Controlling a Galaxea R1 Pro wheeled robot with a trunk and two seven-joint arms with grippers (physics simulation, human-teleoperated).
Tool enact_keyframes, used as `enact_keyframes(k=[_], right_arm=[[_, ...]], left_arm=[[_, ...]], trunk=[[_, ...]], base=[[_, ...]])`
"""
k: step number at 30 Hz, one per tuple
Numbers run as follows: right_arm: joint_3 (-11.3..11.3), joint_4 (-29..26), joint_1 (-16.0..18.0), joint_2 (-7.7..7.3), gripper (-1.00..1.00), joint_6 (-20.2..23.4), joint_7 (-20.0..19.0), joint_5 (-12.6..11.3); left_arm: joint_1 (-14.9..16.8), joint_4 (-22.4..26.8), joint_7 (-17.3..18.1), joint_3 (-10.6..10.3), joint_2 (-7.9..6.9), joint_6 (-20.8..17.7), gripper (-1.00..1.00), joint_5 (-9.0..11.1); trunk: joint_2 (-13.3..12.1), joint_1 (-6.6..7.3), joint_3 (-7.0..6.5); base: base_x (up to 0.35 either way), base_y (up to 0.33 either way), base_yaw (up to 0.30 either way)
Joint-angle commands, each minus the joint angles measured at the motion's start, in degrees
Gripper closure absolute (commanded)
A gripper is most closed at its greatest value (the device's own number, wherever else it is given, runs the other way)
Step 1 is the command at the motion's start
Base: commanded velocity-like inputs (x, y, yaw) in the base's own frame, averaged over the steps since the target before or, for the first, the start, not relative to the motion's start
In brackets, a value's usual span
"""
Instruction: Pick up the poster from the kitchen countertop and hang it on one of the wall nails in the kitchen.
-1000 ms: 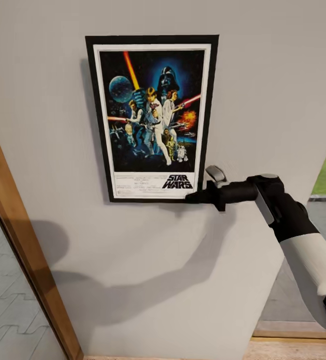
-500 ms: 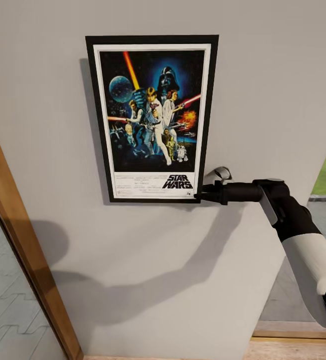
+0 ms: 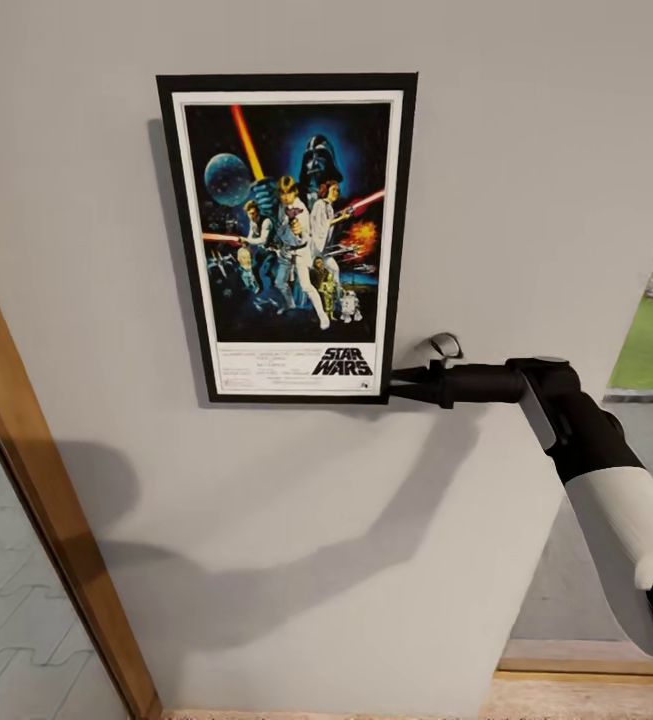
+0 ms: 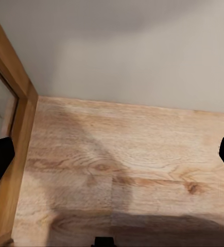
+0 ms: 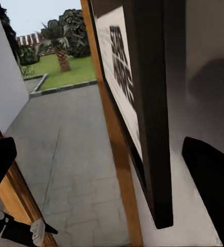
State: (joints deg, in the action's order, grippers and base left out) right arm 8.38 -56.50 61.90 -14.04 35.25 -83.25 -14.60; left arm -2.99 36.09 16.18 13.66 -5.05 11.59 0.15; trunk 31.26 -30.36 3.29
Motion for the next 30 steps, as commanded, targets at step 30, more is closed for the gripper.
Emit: enact_keyframes(k=[30], right_arm=[[0.0,0.7,-9.7,-0.17,-1.0,-4.9,0.5,0.0]], left_arm=[[0.0,0.0,0.4,0.3,-0.01,0.0,-1.0,0.0]], trunk=[[0.1,-0.03,0.1]], base=[[-0.192,-0.044,0.0]])
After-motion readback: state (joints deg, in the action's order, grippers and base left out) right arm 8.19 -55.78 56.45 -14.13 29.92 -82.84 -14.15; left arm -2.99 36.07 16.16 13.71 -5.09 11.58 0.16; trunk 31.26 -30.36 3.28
